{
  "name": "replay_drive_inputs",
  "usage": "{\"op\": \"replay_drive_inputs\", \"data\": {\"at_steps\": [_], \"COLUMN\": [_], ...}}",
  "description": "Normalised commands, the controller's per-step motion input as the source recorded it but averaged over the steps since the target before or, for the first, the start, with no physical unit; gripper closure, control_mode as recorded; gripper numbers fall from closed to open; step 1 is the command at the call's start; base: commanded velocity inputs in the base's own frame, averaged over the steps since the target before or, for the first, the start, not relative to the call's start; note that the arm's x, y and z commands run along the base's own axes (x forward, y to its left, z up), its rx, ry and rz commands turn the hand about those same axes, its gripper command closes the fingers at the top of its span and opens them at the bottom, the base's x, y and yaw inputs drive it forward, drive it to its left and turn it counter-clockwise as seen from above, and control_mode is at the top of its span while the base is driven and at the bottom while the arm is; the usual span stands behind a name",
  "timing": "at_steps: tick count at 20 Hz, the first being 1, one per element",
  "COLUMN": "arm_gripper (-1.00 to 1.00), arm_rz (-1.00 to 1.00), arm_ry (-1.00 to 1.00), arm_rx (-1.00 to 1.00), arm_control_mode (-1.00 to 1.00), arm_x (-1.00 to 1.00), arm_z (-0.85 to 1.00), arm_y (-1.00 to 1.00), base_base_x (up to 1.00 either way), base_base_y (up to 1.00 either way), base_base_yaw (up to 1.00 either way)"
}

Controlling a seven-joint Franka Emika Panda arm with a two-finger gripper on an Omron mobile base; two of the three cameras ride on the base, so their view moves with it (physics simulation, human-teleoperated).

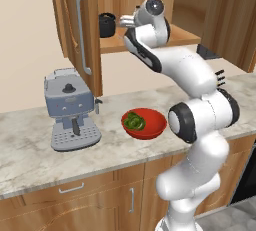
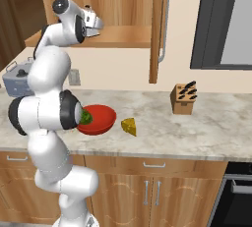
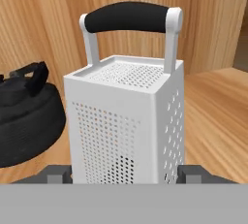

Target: Pick the cheese from the fridge and the cheese grater from the cabinet and place them next to the salad bowl.

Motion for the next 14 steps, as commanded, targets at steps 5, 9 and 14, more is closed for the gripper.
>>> {"op": "replay_drive_inputs", "data": {"at_steps": [5, 9, 14], "arm_gripper": [1.00, 1.00, 1.00], "arm_rz": [0.00, 0.00, 0.00], "arm_ry": [-0.07, -0.04, -0.01], "arm_rx": [0.07, 0.07, 0.06], "arm_control_mode": [-1.00, -1.00, -1.00], "arm_x": [-1.00, -1.00, -1.00], "arm_z": [0.00, 0.00, -0.02], "arm_y": [-0.36, -0.44, -0.35], "base_base_x": [0.00, 0.00, 0.00], "base_base_y": [0.00, 0.00, 0.00], "base_base_yaw": [0.00, 0.00, 0.00]}}
